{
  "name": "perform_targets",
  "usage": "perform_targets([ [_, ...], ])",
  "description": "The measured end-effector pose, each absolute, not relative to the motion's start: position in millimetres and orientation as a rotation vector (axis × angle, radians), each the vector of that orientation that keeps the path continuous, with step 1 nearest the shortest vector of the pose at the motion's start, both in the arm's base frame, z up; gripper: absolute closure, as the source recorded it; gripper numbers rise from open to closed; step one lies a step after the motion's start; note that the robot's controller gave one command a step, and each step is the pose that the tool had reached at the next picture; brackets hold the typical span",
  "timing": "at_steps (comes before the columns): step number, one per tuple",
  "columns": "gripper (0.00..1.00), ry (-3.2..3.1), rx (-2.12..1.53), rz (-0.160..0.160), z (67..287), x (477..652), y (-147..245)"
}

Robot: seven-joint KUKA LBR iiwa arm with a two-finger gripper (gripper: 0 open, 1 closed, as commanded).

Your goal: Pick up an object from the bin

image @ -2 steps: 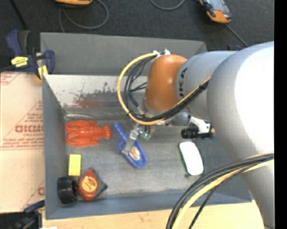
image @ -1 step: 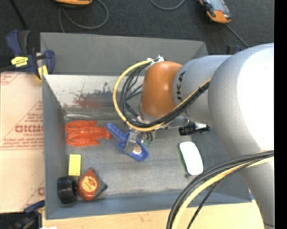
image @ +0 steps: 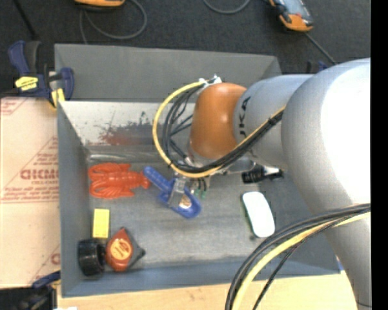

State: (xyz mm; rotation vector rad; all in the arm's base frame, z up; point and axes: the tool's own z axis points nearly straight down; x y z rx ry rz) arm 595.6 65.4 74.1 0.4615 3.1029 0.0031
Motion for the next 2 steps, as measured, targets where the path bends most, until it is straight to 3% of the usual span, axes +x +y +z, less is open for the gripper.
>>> perform_targets([
  [2, 1.0, 3.107, 0.461, 0.001, 80.9, 594.2, 65.0],
])
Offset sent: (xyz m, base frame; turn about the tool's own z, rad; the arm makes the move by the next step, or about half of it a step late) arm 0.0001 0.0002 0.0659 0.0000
